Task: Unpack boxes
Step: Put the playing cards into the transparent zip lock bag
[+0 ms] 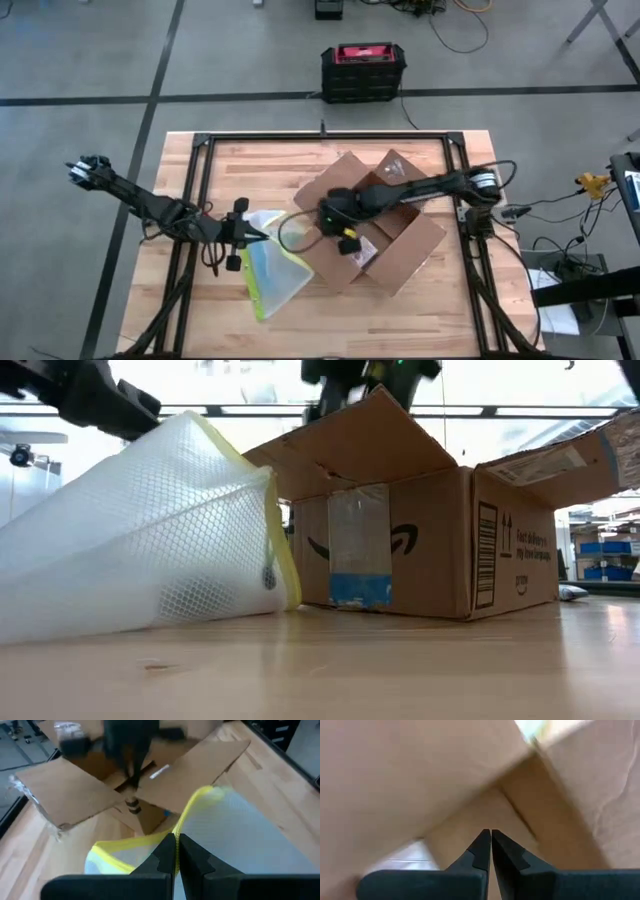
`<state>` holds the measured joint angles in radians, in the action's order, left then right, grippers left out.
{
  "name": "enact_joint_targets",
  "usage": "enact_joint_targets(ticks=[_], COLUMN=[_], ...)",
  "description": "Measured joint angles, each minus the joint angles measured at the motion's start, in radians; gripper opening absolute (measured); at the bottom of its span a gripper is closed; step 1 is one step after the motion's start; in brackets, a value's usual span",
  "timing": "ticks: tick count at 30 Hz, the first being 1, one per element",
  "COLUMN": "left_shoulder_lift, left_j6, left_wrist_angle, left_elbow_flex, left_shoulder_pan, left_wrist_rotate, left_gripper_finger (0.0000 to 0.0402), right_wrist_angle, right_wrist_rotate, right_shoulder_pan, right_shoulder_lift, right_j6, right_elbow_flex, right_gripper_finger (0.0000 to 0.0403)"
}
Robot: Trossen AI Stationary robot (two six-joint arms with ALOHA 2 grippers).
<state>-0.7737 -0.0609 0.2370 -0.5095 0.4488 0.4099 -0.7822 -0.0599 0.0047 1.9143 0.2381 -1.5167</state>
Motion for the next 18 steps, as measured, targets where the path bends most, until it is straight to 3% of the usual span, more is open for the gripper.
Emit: enact_joint_targets(ticks=[2, 5, 6, 8, 13, 18], left_shoulder_lift=[0.003, 0.008, 0.008, 0.009, 0.007, 0.009], left_j6=[-0.010, -0.029, -0.040, -0.059, -0.060, -0.076], left_wrist_angle=[0.066, 0.182, 0.207, 0.228, 0.231, 0.236], left_elbow_flex=[-0.033, -0.079, -0.088, -0.097, -0.092, -0.084], left_shoulder_pan=[0.000, 0.000, 0.000, 0.000, 0.000, -0.001], left_wrist_rotate=[0.000, -0.001, -0.001, 0.000, 0.000, 0.027], left_gripper_finger=[0.0000, 0.0000, 0.0000, 0.0000, 0.0000, 0.0000], right_wrist_angle=[0.030, 0.030, 0.010, -0.062, -0.147, -0.085], right_wrist_rotate=[-0.071, -0.318, -0.345, -0.309, -0.104, 0.019], right_shoulder_pan=[-0.049, -0.124, -0.146, -0.174, -0.161, -0.104], right_shoulder_lift=[0.024, 0.022, 0.010, -0.027, -0.101, -0.108], right_j6=[0.030, -0.027, -0.058, -0.087, -0.142, -0.228], right_elbow_flex=[-0.011, -0.040, -0.042, -0.034, -0.008, 0.056], right_gripper_finger=[0.0000, 0.0000, 0.0000, 0.0000, 0.0000, 0.0000])
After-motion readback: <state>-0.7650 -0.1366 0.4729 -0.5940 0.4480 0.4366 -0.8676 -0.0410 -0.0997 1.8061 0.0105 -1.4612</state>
